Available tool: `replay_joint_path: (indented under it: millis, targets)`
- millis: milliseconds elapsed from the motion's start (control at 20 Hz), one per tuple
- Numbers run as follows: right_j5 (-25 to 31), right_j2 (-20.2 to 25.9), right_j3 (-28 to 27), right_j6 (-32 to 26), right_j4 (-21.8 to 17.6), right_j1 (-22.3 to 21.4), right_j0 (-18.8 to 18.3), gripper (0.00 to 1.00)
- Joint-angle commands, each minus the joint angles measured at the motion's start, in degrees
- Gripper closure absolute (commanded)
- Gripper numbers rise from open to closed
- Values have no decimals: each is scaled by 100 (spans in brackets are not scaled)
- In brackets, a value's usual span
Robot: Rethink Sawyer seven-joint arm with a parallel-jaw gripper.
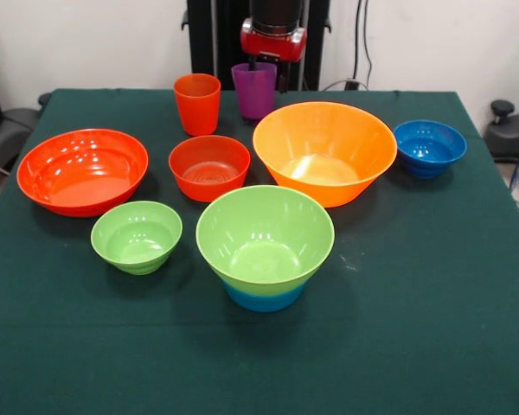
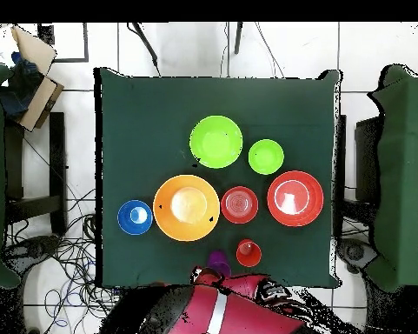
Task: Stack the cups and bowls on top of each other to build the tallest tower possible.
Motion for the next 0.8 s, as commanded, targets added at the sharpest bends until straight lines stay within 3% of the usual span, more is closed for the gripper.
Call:
replay_joint_path:
  millis: [50, 200, 350, 500, 800]
  targets:
    - [-309, 275, -458, 156, -339, 108, 181, 100]
    - [-331, 438, -407, 156, -416, 77, -17, 100]
    - [283, 395, -261, 221, -154, -203, 65, 100]
    - [565, 646, -115, 198, -68, -417, -112, 100]
    - [2160, 1568, 218, -300, 422, -1140, -916, 100]
